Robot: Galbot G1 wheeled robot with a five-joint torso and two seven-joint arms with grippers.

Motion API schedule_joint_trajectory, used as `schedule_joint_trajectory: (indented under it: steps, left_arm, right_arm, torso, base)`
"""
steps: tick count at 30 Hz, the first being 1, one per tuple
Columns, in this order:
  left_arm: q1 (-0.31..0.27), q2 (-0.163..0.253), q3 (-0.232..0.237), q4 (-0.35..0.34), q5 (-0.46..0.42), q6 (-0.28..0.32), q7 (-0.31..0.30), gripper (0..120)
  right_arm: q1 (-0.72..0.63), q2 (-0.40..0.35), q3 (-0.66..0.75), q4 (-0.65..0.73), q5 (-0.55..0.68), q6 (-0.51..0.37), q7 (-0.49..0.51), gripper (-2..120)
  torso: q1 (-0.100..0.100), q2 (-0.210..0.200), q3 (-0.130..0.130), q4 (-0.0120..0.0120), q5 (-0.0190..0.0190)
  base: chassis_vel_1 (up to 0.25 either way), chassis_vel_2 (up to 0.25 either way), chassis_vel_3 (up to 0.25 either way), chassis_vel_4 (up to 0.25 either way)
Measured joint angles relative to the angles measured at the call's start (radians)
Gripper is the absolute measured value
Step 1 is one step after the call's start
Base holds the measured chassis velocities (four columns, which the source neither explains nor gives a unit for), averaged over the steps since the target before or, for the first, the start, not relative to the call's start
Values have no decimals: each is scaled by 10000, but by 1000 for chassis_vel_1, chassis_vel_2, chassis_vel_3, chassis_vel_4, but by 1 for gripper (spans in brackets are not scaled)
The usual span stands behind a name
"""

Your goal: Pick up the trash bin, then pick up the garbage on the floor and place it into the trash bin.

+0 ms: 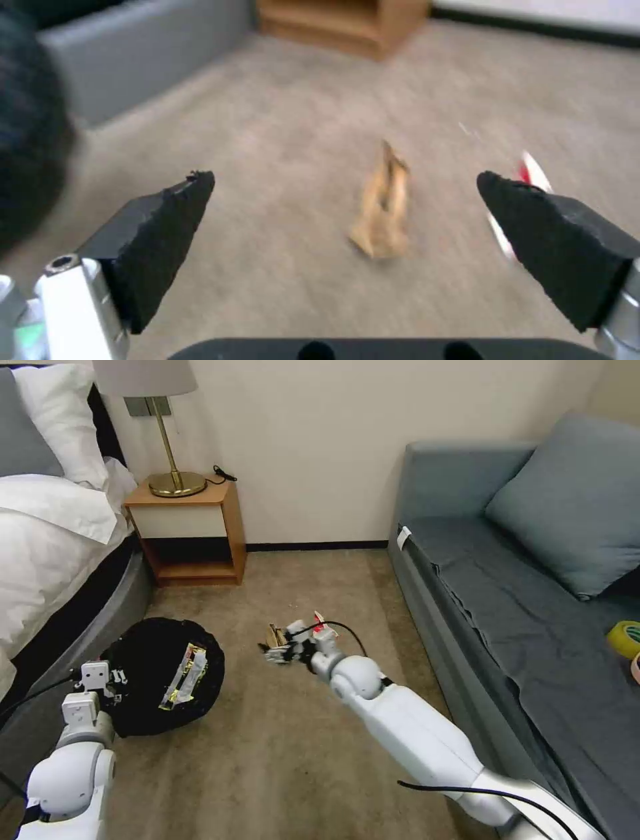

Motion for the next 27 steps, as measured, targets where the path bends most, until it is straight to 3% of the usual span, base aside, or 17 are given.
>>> schedule_joint_trajectory:
  steps: [6,12,18,27]
  left_arm:
    - [144,-143,-92,-147,200,0,-93,4]
    - [459,-375,-205,-240,592,-302,-222,4]
    - [624,-413,-261,-238,562,-408,-292,4]
    - [636,-438,-247,-222,531,-407,-331,4]
  right_arm:
    - [-502,-91,733,-709,57,-333,331,100]
    - [-816,-86,1111,-1313,-192,-16,-447,100]
    - [-860,-72,1125,-1515,-283,106,-538,100]
    - [-907,34,1079,-1841,-515,358,-808,100]
  torso:
    - [0,0,0,0,0]
    - [0,0,0,2,-1]
    - [-1,0,0,2,-2]
    - [0,0,2,1,-1]
  base:
    - [0,0,0,0]
    - [0,0,0,0]
    - [-27,17,14,-22]
    - [-167,165,158,-158]
